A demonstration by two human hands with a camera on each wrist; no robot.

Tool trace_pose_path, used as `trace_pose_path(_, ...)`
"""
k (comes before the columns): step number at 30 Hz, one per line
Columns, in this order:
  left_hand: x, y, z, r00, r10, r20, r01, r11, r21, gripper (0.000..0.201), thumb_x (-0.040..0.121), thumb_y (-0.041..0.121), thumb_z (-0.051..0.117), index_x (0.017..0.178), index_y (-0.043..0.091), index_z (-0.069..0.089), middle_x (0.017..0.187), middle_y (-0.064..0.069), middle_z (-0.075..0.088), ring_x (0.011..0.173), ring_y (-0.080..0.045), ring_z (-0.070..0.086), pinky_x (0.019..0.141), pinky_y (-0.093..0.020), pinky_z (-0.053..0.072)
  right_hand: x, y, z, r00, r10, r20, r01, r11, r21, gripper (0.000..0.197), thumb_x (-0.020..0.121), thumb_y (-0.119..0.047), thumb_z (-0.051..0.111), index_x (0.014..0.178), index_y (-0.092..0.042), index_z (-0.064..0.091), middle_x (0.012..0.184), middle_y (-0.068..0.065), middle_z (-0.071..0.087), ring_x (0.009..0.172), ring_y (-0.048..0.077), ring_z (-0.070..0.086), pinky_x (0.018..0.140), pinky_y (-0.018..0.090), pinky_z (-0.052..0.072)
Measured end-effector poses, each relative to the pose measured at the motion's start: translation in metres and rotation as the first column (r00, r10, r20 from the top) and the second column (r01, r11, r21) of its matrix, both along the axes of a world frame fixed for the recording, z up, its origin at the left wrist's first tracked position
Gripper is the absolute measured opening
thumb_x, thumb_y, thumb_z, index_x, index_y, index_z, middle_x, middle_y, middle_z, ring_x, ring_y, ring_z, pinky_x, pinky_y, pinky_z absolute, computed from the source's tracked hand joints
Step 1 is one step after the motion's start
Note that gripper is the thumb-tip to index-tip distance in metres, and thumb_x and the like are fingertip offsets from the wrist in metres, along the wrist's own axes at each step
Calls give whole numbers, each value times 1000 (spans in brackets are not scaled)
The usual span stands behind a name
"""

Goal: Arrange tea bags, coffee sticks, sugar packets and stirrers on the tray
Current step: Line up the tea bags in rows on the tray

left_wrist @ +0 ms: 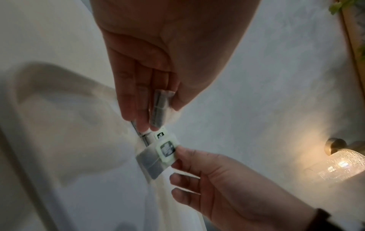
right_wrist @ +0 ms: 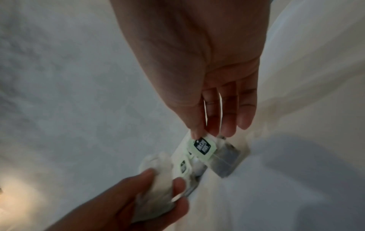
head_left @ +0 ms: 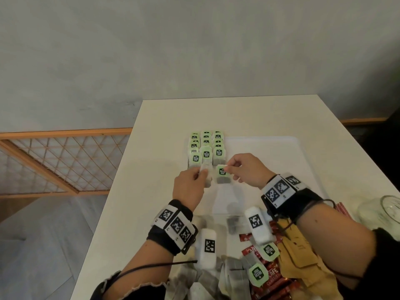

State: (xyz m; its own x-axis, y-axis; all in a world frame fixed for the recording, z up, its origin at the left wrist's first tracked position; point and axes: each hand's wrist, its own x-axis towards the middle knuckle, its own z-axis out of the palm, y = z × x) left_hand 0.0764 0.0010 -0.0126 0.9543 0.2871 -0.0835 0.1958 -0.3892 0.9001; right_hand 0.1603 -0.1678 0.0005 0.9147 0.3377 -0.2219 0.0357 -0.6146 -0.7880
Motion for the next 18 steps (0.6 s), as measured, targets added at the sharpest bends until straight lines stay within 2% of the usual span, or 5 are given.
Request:
trace_pose_path(2,3,6,-1,1000,28,-9,-28,1000,-7,50,86,50,46,88,4,66,76,-4,72,80,-27,69,77,-50,56,16,1,-7,1000,13,13,-12,998,-69,9,90,-22,67,83,-16,64,75,-1,64,66,14,63,60,22,47)
trace_pose_path(5,5,14,-3,998,57,0,-57,998,-6,47,89,47,46,85,5,66,77,-10,69,83,-31,66,78,-51,56,34,6,-11,996,0,93,12,992,-128,8,88,-24,68,85,-16,68,70,-8,60,71,16,61,73,30,52)
trace_pose_path(9,7,21,-5,995,100,-17,-101,994,-48,29,97,35,51,81,21,71,70,9,72,82,-16,70,81,-49,56,42,17,-11,988,-3,156,22,992,-123,11,89,-22,68,78,-19,66,65,-11,57,70,16,61,75,31,52)
trace_pose_path(14,9,24,-7,994,111,-5,-111,988,-106,18,96,25,56,100,17,72,87,2,72,88,-22,69,73,-41,60,46,23,-15,987,-31,159,50,992,-117,10,88,-24,68,81,-17,65,69,-7,61,74,18,62,79,35,55)
trace_pose_path(18,10,23,-7,994,106,21,-104,992,-78,23,93,22,63,114,15,66,86,0,67,84,-22,66,78,-43,59,39,22,-7,967,-113,228,113,994,13,21,86,-38,69,89,-18,64,83,-6,65,75,7,58,65,21,44)
